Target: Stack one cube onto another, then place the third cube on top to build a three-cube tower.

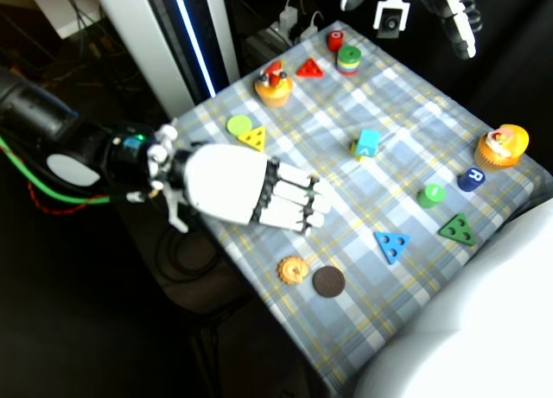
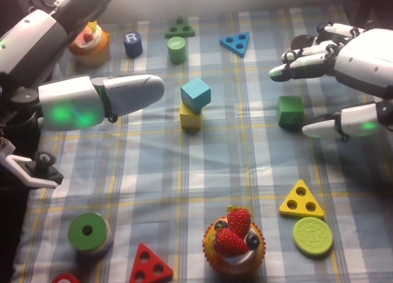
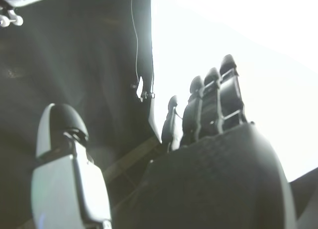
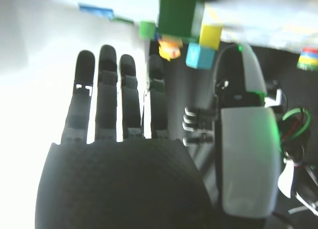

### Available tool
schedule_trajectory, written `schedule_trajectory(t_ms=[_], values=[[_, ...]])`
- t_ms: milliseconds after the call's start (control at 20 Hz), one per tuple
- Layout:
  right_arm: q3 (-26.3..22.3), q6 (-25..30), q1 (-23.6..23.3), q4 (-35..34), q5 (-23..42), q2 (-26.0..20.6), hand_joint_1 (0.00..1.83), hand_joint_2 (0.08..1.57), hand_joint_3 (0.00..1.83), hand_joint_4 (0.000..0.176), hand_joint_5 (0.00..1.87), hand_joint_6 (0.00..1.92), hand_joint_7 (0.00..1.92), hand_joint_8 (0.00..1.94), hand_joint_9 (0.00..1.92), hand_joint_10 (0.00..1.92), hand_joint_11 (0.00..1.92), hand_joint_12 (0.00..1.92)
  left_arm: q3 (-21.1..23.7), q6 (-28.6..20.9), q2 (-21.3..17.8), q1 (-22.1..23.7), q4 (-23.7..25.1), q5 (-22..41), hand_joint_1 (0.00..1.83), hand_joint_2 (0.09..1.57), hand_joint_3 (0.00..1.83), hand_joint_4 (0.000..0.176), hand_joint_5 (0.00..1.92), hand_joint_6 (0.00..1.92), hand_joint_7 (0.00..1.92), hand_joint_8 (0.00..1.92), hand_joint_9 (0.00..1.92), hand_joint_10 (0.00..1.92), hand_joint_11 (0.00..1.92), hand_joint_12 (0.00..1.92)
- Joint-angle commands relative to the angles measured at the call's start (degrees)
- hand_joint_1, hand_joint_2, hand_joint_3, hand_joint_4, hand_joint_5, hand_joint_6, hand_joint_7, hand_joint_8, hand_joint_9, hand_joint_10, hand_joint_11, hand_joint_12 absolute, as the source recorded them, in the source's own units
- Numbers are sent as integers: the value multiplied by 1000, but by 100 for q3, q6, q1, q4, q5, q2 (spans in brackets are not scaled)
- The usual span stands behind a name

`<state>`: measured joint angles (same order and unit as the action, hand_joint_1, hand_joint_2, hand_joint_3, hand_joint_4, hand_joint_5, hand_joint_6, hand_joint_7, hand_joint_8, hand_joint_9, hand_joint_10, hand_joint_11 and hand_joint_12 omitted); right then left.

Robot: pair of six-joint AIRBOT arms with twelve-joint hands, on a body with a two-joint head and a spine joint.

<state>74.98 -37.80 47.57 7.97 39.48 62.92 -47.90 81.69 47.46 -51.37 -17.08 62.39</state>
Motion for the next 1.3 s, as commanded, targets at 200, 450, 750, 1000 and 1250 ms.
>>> schedule_trajectory(t_ms=[200,450,750,1000,1250], values=[[141,-165,-282,-52,297,197,740,1018,0,79,489,4,411,0,427,5,0,1159,-3,-132,-16,-5,67,746,756,911,0,145,70,6,69,2,28,3,32,68],[315,-215,-436,-52,42,348,821,1003,0,42,571,16,435,6,463,10,0,1191,-3,-179,-6,-16,68,777,729,903,0,169,69,2,77,5,43,8,38,75],[342,-216,-465,-52,-9,401,871,1000,0,0,779,24,521,7,523,11,20,1182,-3,-191,5,-27,47,777,730,913,1,175,70,1,69,3,19,6,0,14],[327,-217,-465,-13,-16,414,1067,1105,2,30,977,951,676,15,611,12,39,1257,-3,-204,16,-54,13,763,761,914,1,143,78,2,84,7,34,8,40,34],[297,123,-685,432,115,410,1159,1082,0,0,1046,879,737,6,590,5,72,1060,-3,-205,-6,-131,-46,756,744,921,3,135,66,0,106,10,70,14,90,66]])
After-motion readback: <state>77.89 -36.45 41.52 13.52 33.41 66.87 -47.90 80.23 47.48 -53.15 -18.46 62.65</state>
